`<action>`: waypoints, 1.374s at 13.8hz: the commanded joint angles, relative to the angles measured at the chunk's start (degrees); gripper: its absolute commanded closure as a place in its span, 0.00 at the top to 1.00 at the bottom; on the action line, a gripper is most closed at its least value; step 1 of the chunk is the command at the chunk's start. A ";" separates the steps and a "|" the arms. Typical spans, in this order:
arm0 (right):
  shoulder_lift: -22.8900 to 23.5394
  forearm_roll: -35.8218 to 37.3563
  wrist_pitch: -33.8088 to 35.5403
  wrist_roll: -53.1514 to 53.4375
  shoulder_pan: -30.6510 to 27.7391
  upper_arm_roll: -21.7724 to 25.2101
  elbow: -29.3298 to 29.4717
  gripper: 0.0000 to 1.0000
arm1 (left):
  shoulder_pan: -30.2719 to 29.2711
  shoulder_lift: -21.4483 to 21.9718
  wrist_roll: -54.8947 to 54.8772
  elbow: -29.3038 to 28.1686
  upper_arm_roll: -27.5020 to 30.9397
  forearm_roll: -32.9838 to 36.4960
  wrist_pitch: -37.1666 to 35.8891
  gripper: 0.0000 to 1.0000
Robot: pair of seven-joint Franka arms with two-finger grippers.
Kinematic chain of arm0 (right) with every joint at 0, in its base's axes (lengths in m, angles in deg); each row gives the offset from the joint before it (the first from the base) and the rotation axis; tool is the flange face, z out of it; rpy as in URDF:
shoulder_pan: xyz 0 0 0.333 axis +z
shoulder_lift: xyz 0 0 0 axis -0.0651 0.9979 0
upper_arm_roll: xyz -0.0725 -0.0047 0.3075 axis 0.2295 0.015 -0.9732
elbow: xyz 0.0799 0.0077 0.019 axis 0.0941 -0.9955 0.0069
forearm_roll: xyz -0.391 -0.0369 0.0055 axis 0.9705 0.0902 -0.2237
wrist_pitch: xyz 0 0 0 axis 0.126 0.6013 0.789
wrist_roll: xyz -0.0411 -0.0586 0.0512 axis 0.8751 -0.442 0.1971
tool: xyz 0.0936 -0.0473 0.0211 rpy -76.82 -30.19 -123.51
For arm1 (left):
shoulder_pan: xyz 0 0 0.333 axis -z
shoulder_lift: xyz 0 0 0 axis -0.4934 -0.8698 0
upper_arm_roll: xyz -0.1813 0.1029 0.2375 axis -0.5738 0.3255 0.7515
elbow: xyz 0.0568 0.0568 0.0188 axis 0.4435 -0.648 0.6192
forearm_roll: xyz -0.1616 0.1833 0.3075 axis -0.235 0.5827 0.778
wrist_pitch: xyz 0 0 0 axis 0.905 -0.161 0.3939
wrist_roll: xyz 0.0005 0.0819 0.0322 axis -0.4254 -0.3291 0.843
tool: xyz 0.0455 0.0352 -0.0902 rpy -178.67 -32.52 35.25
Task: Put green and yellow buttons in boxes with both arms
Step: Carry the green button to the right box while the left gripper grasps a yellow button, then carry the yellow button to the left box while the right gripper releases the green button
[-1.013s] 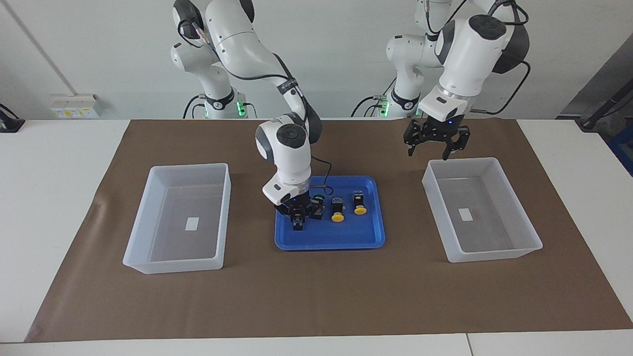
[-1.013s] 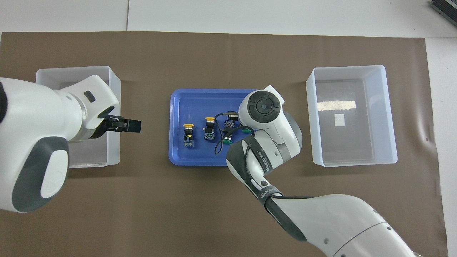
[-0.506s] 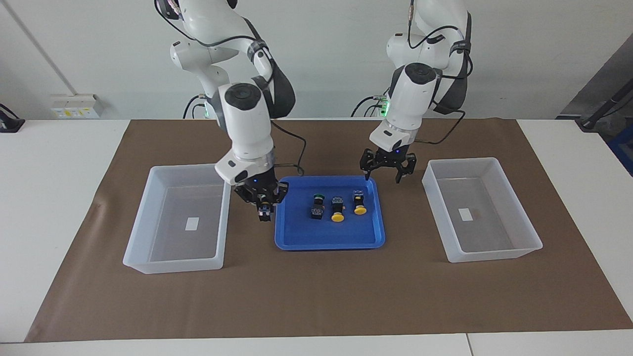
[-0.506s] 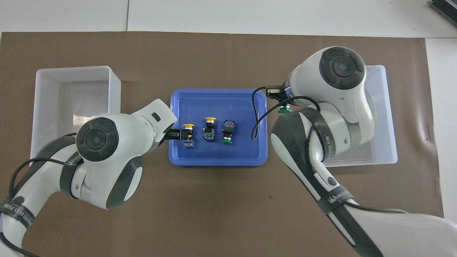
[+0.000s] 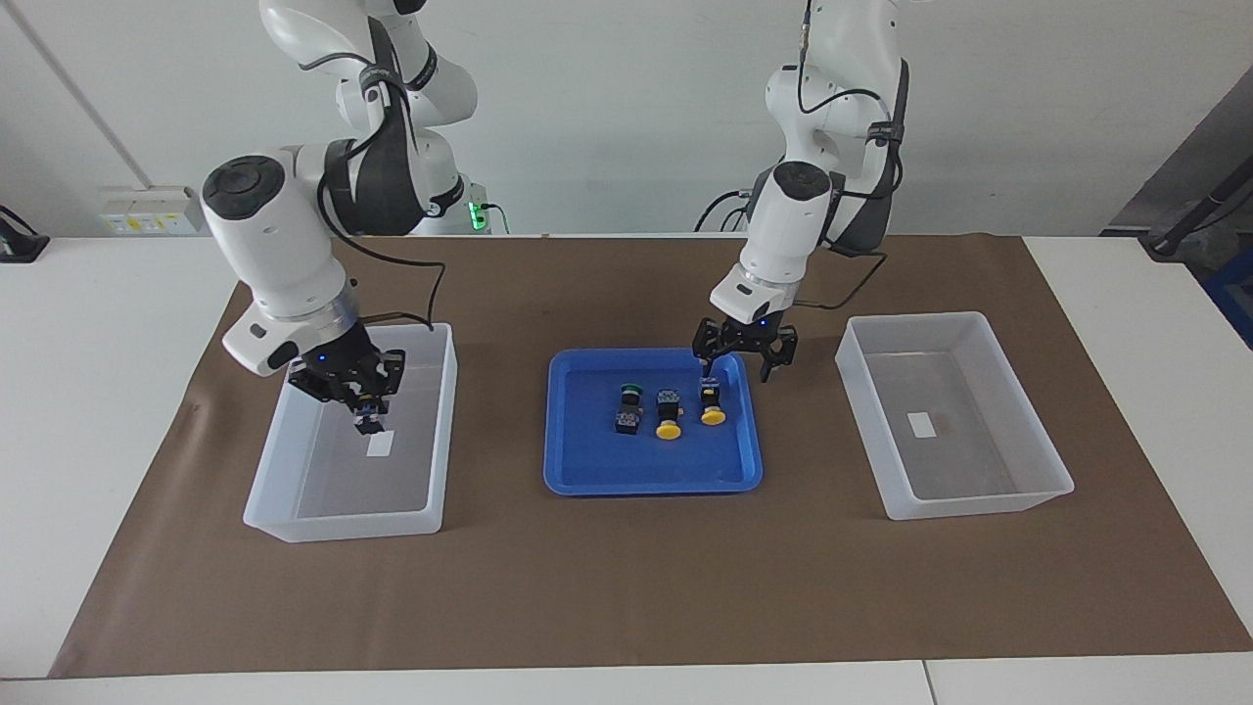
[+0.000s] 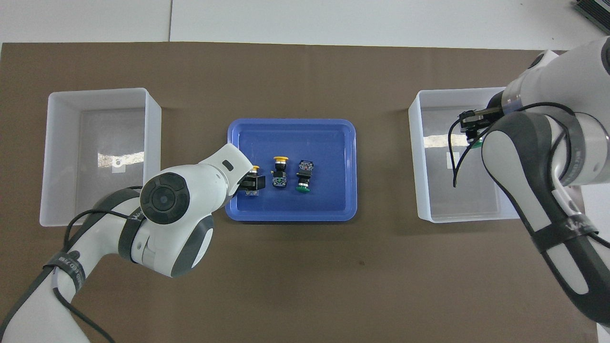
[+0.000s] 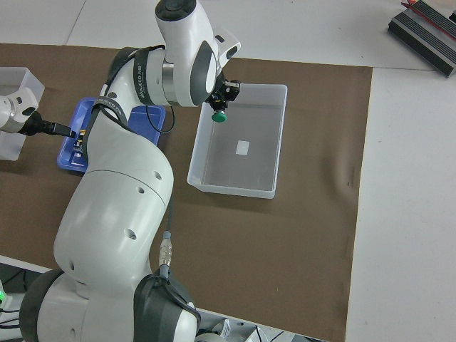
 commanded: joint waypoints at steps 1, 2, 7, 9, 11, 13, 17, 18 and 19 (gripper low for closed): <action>0.39 -2.34 -10.18 -4.15 -1.95 -0.72 -7.61 0.00 | 2.28 -2.52 3.96 -0.20 0.86 0.90 2.77 1.00; 1.62 -2.43 -12.39 -4.15 -2.22 -0.72 -8.15 0.00 | 3.24 -3.74 5.01 -0.28 0.86 0.90 2.86 1.00; 5.40 -3.22 -20.83 -9.74 -3.98 -0.72 -11.48 0.00 | 4.31 -4.63 7.83 -0.28 1.04 0.90 2.33 0.05; 6.37 -3.22 -22.87 -14.08 -4.59 -0.72 -12.46 0.07 | 3.69 -4.11 7.66 0.33 1.13 0.90 0.67 0.00; 6.46 -3.22 -23.05 -14.00 -4.51 -0.72 -12.46 0.94 | 2.99 -2.10 7.39 1.38 1.83 0.90 -2.05 0.00; 5.42 -3.31 -22.00 -14.00 -4.34 -0.81 -12.02 1.00 | 0.45 -0.77 6.96 3.83 2.18 1.08 -5.30 0.00; -1.44 -3.40 -15.15 -4.10 -0.83 -0.99 -9.92 1.00 | -6.40 0.90 0.30 10.51 2.18 1.17 -13.73 0.00; -1.97 -3.40 -13.48 -0.32 0.84 -1.34 -8.69 1.00 | -8.51 0.99 -2.16 11.74 2.18 1.17 -14.97 0.00; -1.89 -3.40 -12.51 4.15 2.77 -1.51 -7.20 1.00 | -10.35 0.91 -4.54 12.19 2.18 1.17 -14.98 0.00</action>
